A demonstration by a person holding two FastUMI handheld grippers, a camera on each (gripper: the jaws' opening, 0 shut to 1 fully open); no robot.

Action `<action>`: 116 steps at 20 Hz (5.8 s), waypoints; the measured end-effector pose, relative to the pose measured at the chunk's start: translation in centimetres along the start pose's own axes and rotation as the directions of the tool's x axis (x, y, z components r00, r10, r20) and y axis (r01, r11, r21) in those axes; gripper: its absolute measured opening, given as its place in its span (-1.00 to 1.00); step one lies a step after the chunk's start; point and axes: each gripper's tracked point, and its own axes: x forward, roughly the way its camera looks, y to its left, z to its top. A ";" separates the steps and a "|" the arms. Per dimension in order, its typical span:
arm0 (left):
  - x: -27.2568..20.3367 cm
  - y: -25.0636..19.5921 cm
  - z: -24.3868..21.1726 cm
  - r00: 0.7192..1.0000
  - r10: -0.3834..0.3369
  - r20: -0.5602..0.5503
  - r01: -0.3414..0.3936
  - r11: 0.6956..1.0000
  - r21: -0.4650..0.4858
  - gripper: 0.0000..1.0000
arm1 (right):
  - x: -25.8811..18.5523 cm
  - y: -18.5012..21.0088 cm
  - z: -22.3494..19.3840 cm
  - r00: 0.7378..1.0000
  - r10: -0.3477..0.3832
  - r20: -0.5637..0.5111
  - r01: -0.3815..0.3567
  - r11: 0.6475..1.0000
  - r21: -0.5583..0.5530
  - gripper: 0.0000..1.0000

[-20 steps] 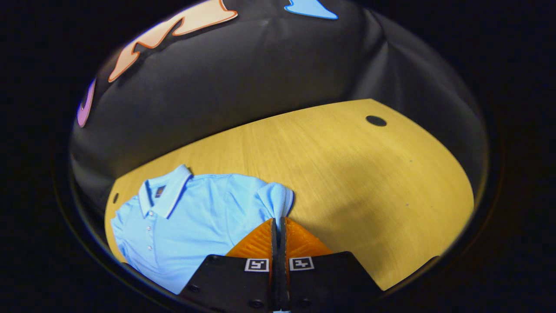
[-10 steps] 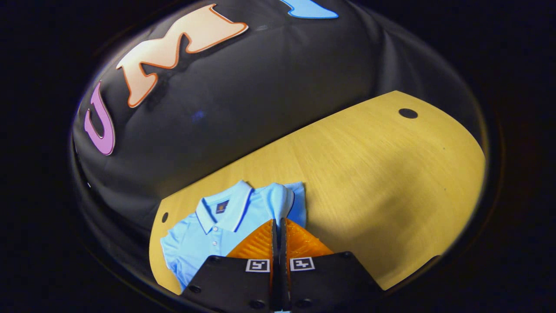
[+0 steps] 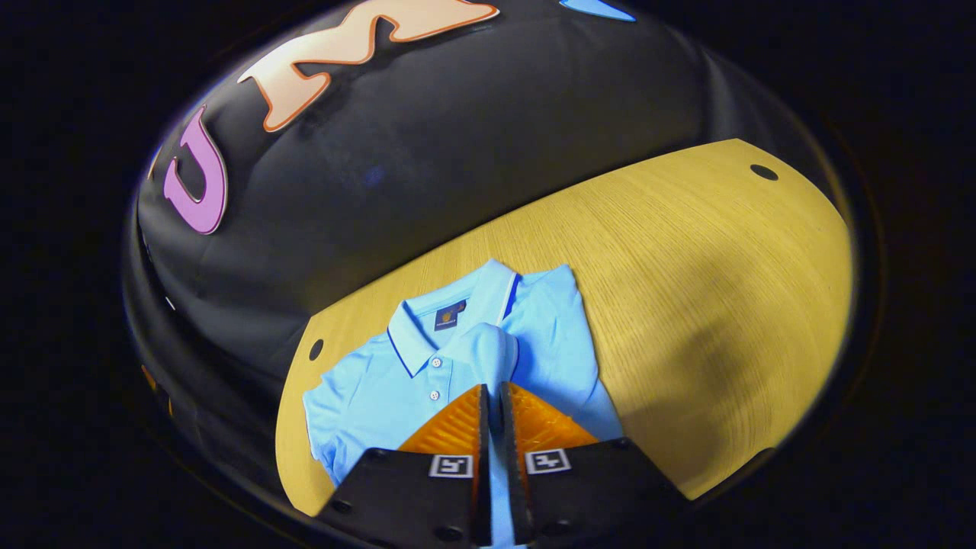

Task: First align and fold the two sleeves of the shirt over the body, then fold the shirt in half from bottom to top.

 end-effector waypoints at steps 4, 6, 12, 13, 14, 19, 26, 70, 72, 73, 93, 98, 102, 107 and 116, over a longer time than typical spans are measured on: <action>2.6 1.6 -3.9 0.997 0.036 -0.075 -0.037 0.999 -0.020 0.92 | -3.2 0.4 1.0 0.998 0.030 0.050 -0.025 0.995 -0.095 0.98; 4.8 1.8 -6.0 0.992 0.047 -0.113 -0.051 0.998 -0.038 0.92 | -4.7 0.5 1.7 0.996 0.042 0.076 -0.032 0.992 -0.122 0.95; 10.5 2.5 -14.6 0.952 0.125 -0.279 -0.129 0.992 0.005 0.91 | -10.3 -2.4 2.7 0.991 0.020 0.132 0.008 0.977 -0.213 0.95; 11.0 3.0 -16.0 0.943 0.155 -0.295 -0.159 0.987 0.012 0.90 | -11.0 -3.2 2.5 0.991 0.009 0.134 0.021 0.974 -0.224 0.95; 11.4 3.4 -17.0 0.933 0.176 -0.315 -0.180 0.984 0.017 0.91 | -11.5 -4.3 2.5 0.991 -0.008 0.135 0.039 0.972 -0.233 0.95; 13.1 5.4 -20.5 0.895 0.230 -0.382 -0.230 0.972 0.045 0.91 | -13.2 -8.7 1.0 0.991 -0.086 0.106 0.106 0.974 -0.200 0.96; 14.0 4.6 -21.4 0.890 0.156 -0.430 -0.171 0.985 0.002 0.99 | -13.8 -9.7 0.7 0.990 -0.100 0.097 0.119 0.970 -0.213 0.86; -1.3 -10.6 -12.1 0.945 -0.269 -0.188 0.290 0.953 0.091 0.92 | -25.8 -7.9 -0.7 0.936 -0.055 0.348 0.147 0.959 -0.243 0.94; -3.9 -9.2 -11.2 0.948 -0.268 -0.171 0.286 0.954 0.093 0.92 | -27.2 -7.7 -1.6 0.935 -0.050 0.350 0.147 0.955 -0.256 0.95; -5.0 -8.5 -10.8 0.949 -0.266 -0.166 0.283 0.955 0.089 0.91 | -27.7 -7.6 -2.1 0.934 -0.047 0.355 0.147 0.954 -0.261 0.95; -23.0 3.5 -25.2 0.891 -0.149 -0.430 0.235 0.960 0.155 0.92 | -34.6 -10.7 -22.5 0.987 -0.095 0.130 0.144 0.884 -0.446 0.96; -24.5 4.5 -28.3 0.862 -0.126 -0.491 0.218 0.967 0.134 0.92 | -34.3 -11.7 -25.2 0.987 -0.134 0.086 0.158 0.892 -0.425 0.86; -25.1 4.7 -29.7 0.860 -0.128 -0.493 0.220 0.967 0.131 0.91 | -33.8 -12.9 -27.1 0.985 -0.168 0.049 0.174 0.897 -0.407 0.96; -25.0 4.5 -29.6 0.869 -0.137 -0.476 0.227 0.964 0.137 0.89 | -33.2 -13.5 -28.6 0.978 -0.207 0.021 0.197 0.887 -0.417 0.97; -25.3 2.7 -30.0 0.867 -0.190 -0.462 0.263 0.960 0.100 0.90 | -33.5 -13.3 -28.8 0.977 -0.212 0.028 0.204 0.881 -0.428 0.97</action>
